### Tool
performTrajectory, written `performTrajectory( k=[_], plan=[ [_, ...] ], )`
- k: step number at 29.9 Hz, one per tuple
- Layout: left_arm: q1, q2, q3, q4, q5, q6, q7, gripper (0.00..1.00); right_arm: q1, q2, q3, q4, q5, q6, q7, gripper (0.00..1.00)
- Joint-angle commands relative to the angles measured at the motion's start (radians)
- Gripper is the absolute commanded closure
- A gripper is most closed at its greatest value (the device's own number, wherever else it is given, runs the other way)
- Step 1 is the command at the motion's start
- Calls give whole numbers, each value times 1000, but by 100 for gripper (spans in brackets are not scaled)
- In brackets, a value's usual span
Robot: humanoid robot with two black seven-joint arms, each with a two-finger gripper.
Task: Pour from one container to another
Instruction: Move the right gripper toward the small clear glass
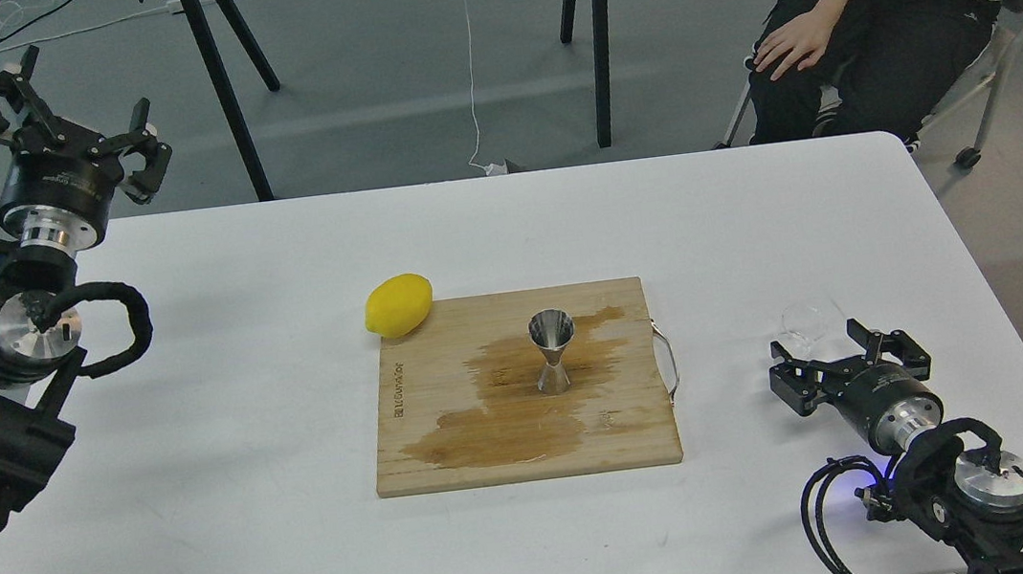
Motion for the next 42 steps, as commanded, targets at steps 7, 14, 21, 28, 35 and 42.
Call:
performTrajectory(
  k=[7, 14, 21, 28, 35, 42],
  plan=[
    [-4, 17, -7, 0, 0, 3, -2, 0, 61, 16, -17, -88, 0, 14, 2, 16],
    [-4, 26, -22, 0, -3, 6, -3, 0, 62, 29, -17, -113, 2, 129, -1, 52],
    [-18, 26, -23, 0, -3, 22, -2, 0, 62, 36, -19, -131, 2, 137, -4, 58],
    [-27, 26, -21, 0, -3, 25, -2, 0, 56, 36, -20, -131, 2, 138, -7, 59],
    [-29, 29, -21, 0, -3, 25, -2, 0, 54, 36, -22, -119, 3, 143, -9, 63],
    [-29, 46, -22, 0, -3, 25, -2, 0, 25, 24, -23, -6, 2, 137, -19, 64]
  ],
)
